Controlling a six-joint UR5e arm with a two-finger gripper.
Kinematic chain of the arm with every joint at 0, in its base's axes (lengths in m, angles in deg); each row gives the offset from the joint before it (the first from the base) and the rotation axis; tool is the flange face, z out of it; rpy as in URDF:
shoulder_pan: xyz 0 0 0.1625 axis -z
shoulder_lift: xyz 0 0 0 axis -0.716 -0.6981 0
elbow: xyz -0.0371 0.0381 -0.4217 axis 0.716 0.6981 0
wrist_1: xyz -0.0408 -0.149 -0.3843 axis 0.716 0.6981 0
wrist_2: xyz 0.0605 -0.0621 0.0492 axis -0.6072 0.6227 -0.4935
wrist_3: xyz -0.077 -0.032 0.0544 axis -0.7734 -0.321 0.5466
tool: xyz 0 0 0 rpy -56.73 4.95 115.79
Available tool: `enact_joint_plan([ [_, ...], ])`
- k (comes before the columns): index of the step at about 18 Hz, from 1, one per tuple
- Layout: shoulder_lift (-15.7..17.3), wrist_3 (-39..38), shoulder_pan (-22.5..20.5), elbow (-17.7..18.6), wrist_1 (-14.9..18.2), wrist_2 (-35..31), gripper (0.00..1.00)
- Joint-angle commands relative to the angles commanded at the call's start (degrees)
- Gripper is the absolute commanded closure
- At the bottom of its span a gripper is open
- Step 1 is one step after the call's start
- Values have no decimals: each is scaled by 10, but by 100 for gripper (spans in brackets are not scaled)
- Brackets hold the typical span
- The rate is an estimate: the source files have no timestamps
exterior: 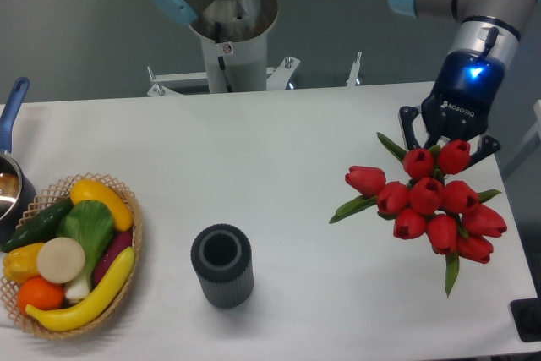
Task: Insert the flowers into the vase
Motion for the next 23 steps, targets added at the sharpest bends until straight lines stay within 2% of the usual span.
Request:
enact_joint_plan([
  [12, -3, 4, 31, 2, -1, 2, 80],
  [14, -5, 5, 46, 0, -9, 20, 80],
  [17, -21, 5, 68, -3, -42, 64, 80],
  [21, -22, 25, 93, 10, -46, 108, 80],
  [23, -22, 46, 99, 18, -46, 158, 80],
])
